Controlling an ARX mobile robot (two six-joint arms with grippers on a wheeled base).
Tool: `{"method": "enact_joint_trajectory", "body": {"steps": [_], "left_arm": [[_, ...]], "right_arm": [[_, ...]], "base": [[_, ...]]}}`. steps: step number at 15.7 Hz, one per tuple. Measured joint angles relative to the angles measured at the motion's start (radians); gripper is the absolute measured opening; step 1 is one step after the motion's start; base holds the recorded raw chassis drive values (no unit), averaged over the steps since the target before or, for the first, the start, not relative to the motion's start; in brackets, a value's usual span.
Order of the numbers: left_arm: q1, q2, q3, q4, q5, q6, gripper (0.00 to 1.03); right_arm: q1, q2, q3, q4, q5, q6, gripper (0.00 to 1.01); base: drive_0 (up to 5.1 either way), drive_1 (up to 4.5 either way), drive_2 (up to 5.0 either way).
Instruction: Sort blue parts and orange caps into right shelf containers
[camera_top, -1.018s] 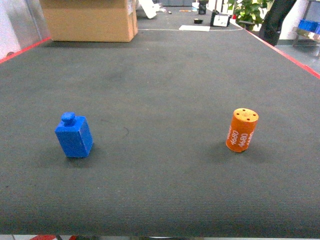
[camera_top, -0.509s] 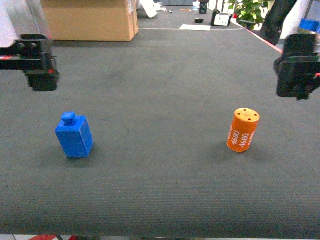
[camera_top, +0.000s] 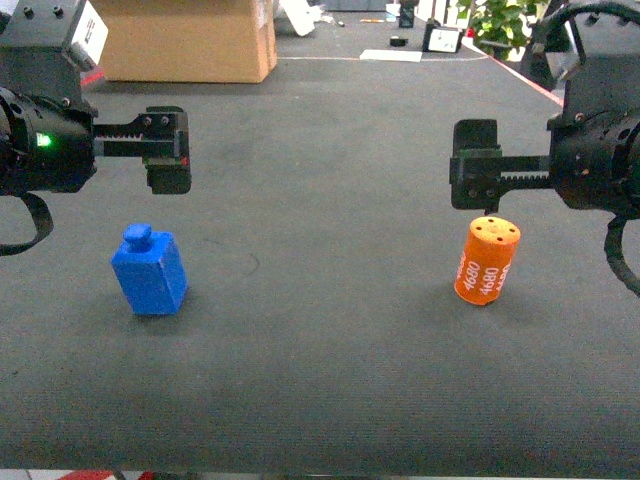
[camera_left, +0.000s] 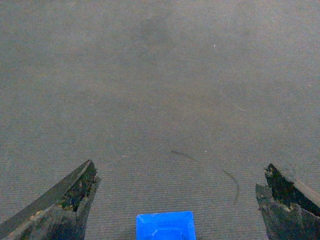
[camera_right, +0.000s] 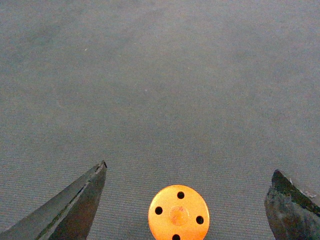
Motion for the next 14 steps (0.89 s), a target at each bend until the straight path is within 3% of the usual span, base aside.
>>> {"method": "enact_joint_trajectory", "body": {"steps": [3, 14], "left_arm": [[0.002, 0.061, 0.018, -0.034, 0.014, -0.015, 0.98], [0.015, 0.214, 0.082, -0.076, 0.016, -0.037, 0.98]], "right_arm": [[-0.001, 0.064, 0.02, -0.004, -0.008, 0.038, 0.98], [-0.002, 0.269, 0.111, -0.014, -0.01, 0.097, 0.98]], "base": [[0.0, 0.0, 0.0], [0.0, 0.0, 0.0]]}}
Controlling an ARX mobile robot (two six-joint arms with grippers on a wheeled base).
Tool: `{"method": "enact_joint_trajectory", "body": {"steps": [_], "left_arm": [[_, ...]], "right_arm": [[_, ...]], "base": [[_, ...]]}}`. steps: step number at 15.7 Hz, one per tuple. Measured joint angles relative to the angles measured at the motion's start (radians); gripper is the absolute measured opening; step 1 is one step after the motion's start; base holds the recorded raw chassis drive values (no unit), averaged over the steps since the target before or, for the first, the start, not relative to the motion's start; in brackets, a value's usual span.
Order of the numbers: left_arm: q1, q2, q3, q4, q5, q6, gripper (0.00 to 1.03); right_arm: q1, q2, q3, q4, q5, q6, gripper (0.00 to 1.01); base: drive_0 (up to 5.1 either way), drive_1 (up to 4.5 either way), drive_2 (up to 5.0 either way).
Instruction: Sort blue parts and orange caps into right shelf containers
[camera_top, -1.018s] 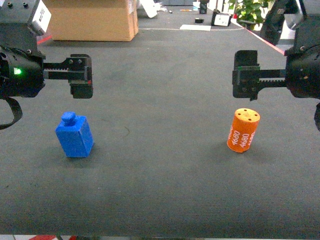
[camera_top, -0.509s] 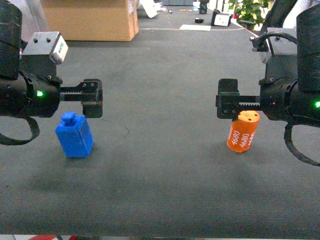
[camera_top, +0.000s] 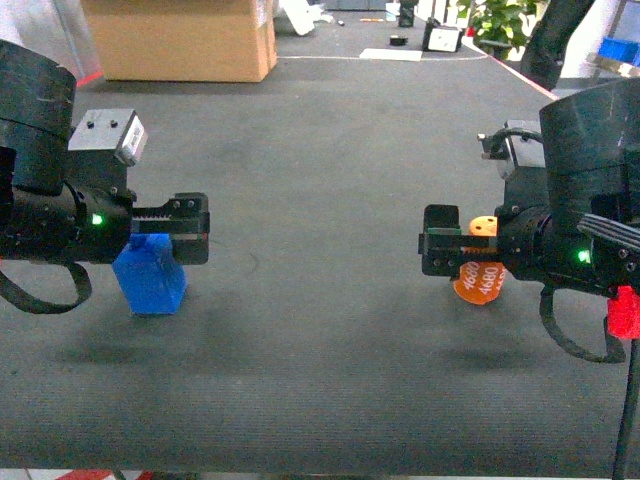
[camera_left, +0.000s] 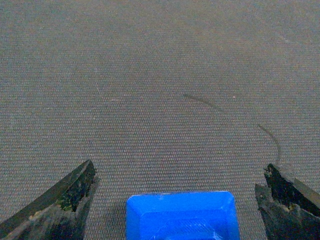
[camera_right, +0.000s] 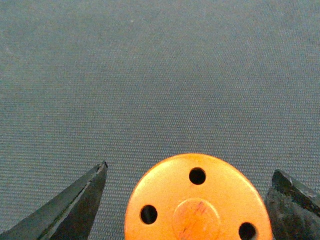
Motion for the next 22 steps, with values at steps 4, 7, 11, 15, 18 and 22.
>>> {"method": "enact_joint_trajectory", "body": {"steps": [4, 7, 11, 15, 18, 22], "left_arm": [[-0.012, 0.024, 0.0, -0.05, -0.002, 0.0, 0.81], [-0.009, 0.023, 0.0, -0.048, -0.002, -0.001, 0.5], [-0.005, 0.008, -0.015, -0.033, -0.008, -0.009, 0.45], [-0.001, -0.065, -0.064, 0.039, -0.079, -0.042, 0.44], [-0.006, -0.277, -0.175, 0.25, -0.223, -0.037, 0.44], [-0.101, -0.571, -0.46, 0.637, -0.505, 0.097, 0.44]], "right_arm": [[-0.006, 0.02, 0.015, 0.007, 0.013, -0.042, 0.75], [-0.006, 0.02, 0.015, 0.01, 0.014, -0.067, 0.47], [-0.006, 0.015, 0.013, 0.017, 0.014, -0.066, 0.45], [-0.005, -0.045, -0.028, 0.068, 0.02, -0.064, 0.45], [0.029, -0.243, -0.137, 0.199, 0.066, -0.045, 0.45], [0.147, -0.584, -0.422, 0.462, 0.235, -0.108, 0.45]], "base": [[0.0, 0.0, 0.0], [0.0, 0.0, 0.0], [0.0, 0.0, 0.0], [0.0, 0.0, 0.0], [0.0, 0.0, 0.0], [0.0, 0.0, 0.0]]}}
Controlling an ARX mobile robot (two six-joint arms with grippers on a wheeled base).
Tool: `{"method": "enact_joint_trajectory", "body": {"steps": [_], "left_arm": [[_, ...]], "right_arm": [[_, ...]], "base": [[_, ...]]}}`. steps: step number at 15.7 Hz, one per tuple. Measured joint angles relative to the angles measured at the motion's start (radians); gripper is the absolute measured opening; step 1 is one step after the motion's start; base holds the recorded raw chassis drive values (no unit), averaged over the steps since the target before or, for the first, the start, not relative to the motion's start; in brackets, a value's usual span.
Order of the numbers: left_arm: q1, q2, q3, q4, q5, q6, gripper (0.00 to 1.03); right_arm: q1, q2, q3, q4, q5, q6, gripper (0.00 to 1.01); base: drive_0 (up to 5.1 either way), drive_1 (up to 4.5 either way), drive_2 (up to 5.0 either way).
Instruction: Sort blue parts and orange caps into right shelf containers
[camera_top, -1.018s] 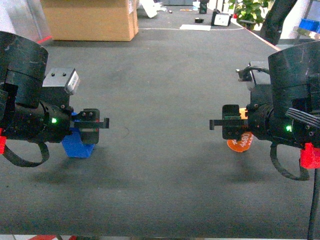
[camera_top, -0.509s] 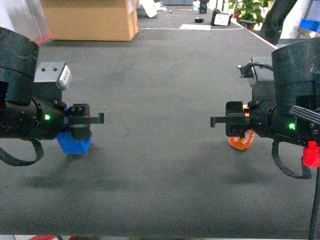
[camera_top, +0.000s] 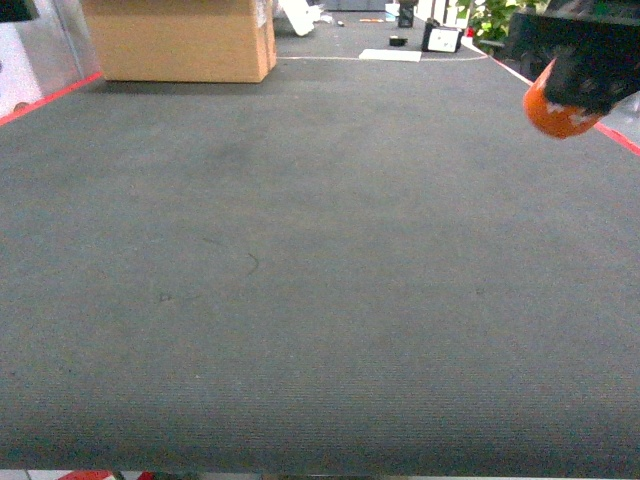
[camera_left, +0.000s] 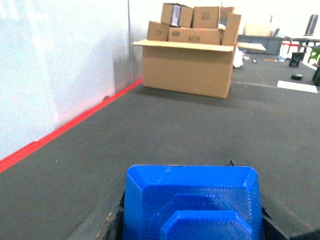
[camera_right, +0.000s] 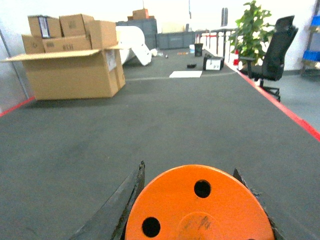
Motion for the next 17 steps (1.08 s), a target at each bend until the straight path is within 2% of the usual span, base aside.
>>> {"method": "enact_joint_trajectory", "body": {"steps": [2, 3, 4, 5, 6, 7, 8, 9, 10, 11, 15, 17], "left_arm": [[-0.087, -0.125, -0.113, 0.111, -0.107, 0.069, 0.44], [-0.118, -0.171, -0.156, 0.142, -0.145, 0.095, 0.44], [-0.124, -0.195, -0.177, 0.141, -0.158, 0.115, 0.44], [-0.124, -0.203, -0.178, 0.122, -0.16, 0.122, 0.44], [-0.124, -0.203, -0.178, 0.122, -0.161, 0.123, 0.44], [-0.096, -0.248, -0.166, -0.042, -0.071, 0.098, 0.44], [-0.047, -0.345, -0.188, -0.22, 0.119, 0.052, 0.44], [-0.004, -0.441, -0.243, -0.311, 0.254, 0.016, 0.44], [0.027, -0.483, -0.296, -0.325, 0.321, 0.005, 0.44], [0.051, -0.522, -0.337, -0.337, 0.364, -0.003, 0.44], [0.136, -0.701, -0.439, -0.405, 0.443, -0.011, 0.44], [0.142, -0.717, -0.447, -0.414, 0.449, -0.011, 0.44]], "right_arm": [[0.065, -0.202, -0.109, 0.025, 0.085, -0.052, 0.45], [0.079, -0.269, -0.144, 0.041, 0.113, -0.076, 0.45], [0.093, -0.317, -0.162, 0.027, 0.152, -0.123, 0.45], [0.099, -0.326, -0.166, 0.004, 0.156, -0.159, 0.45], [0.103, -0.315, -0.168, -0.003, 0.154, -0.179, 0.45], [0.1, -0.336, -0.158, -0.105, 0.137, -0.174, 0.45], [0.066, -0.418, -0.174, -0.28, 0.074, -0.14, 0.45], [0.001, -0.515, -0.238, -0.358, 0.033, -0.117, 0.45], [-0.054, -0.576, -0.304, -0.369, -0.009, -0.105, 0.45], [-0.094, -0.624, -0.349, -0.38, -0.063, -0.103, 0.45], [-0.232, -0.816, -0.468, -0.45, -0.201, -0.099, 0.45], [-0.241, -0.832, -0.476, -0.459, -0.209, -0.099, 0.45]], "base": [[0.0, 0.0, 0.0], [0.0, 0.0, 0.0], [0.0, 0.0, 0.0], [0.0, 0.0, 0.0], [0.0, 0.0, 0.0], [0.0, 0.0, 0.0], [0.0, 0.0, 0.0], [0.0, 0.0, 0.0], [0.0, 0.0, 0.0], [0.0, 0.0, 0.0], [0.0, 0.0, 0.0], [0.0, 0.0, 0.0]]}}
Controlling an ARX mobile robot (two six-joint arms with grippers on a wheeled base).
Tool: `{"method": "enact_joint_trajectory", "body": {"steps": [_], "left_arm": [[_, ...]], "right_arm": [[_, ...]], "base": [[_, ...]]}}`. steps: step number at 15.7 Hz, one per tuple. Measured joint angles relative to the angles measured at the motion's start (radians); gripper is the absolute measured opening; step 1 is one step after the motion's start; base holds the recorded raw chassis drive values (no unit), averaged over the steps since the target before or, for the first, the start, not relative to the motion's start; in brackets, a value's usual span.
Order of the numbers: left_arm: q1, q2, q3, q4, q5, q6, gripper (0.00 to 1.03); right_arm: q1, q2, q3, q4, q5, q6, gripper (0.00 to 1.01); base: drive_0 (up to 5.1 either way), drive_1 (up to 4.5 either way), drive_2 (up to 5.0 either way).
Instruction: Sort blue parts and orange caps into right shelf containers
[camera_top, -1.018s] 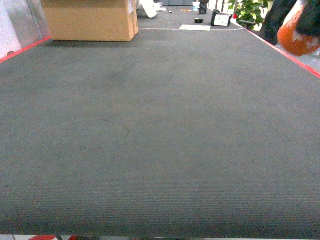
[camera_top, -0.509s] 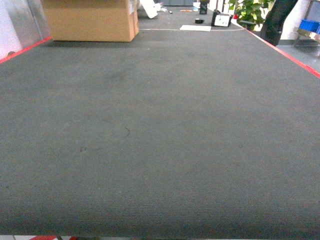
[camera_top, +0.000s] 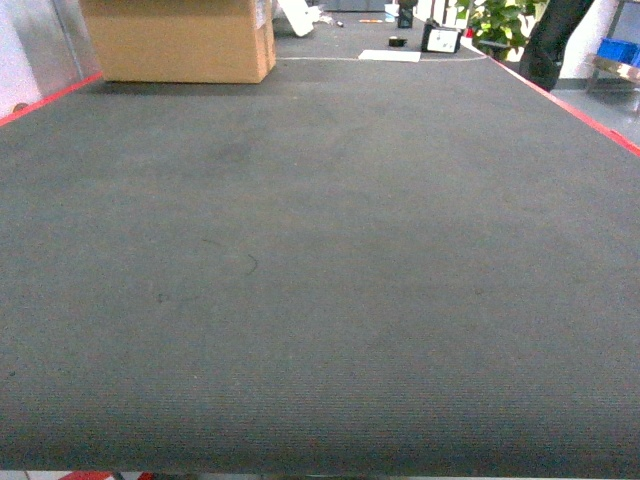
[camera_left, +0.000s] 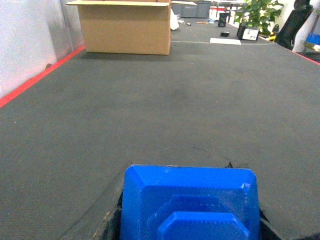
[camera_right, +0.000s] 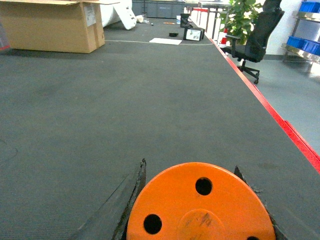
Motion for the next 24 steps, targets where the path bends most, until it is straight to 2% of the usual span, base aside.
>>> {"method": "enact_joint_trajectory", "body": {"steps": [3, 4, 5, 6, 7, 8, 10, 14, 20, 21, 22, 23, 24], "left_arm": [[0.013, -0.035, -0.014, -0.019, 0.011, 0.0, 0.44], [0.071, -0.073, -0.025, -0.043, 0.081, 0.0, 0.44], [0.112, -0.108, -0.038, -0.066, 0.088, -0.001, 0.44], [0.11, -0.145, -0.047, -0.093, 0.098, -0.002, 0.44], [0.102, -0.178, -0.054, -0.118, 0.106, -0.002, 0.44], [0.103, -0.196, -0.076, -0.092, 0.105, -0.002, 0.44], [0.104, -0.252, -0.084, -0.15, 0.105, -0.002, 0.44], [0.104, -0.397, -0.084, -0.281, 0.105, -0.002, 0.44], [0.104, -0.509, -0.084, -0.395, 0.105, -0.003, 0.44], [0.104, -0.52, -0.084, -0.404, 0.105, -0.003, 0.44], [0.104, -0.536, -0.084, -0.43, 0.105, -0.003, 0.44], [0.104, -0.63, -0.084, -0.575, 0.108, -0.003, 0.44], [0.104, -0.684, -0.084, -0.587, 0.104, -0.003, 0.44]], "right_arm": [[-0.019, -0.033, -0.013, -0.019, -0.02, 0.0, 0.45], [-0.036, -0.067, -0.025, -0.038, -0.038, 0.0, 0.45], [-0.052, -0.103, -0.038, -0.059, -0.055, 0.0, 0.45], [-0.07, -0.137, -0.049, -0.084, -0.072, 0.001, 0.45], [-0.142, -0.175, -0.06, -0.116, -0.16, 0.002, 0.45], [-0.182, -0.209, -0.065, -0.137, -0.164, 0.004, 0.45], [-0.173, -0.247, -0.095, -0.134, -0.179, 0.004, 0.45], [-0.173, -0.378, -0.095, -0.259, -0.179, 0.004, 0.45], [-0.173, -0.484, -0.095, -0.361, -0.179, 0.004, 0.45], [-0.173, -0.512, -0.095, -0.402, -0.179, 0.005, 0.45], [-0.173, -0.593, -0.095, -0.527, -0.18, 0.004, 0.45], [-0.173, -0.651, -0.095, -0.537, -0.179, 0.004, 0.45], [-0.173, -0.652, -0.092, -0.529, -0.177, 0.005, 0.45]], "base": [[0.0, 0.0, 0.0], [0.0, 0.0, 0.0], [0.0, 0.0, 0.0], [0.0, 0.0, 0.0], [0.0, 0.0, 0.0], [0.0, 0.0, 0.0], [0.0, 0.0, 0.0], [0.0, 0.0, 0.0], [0.0, 0.0, 0.0], [0.0, 0.0, 0.0], [0.0, 0.0, 0.0], [0.0, 0.0, 0.0], [0.0, 0.0, 0.0]]}}
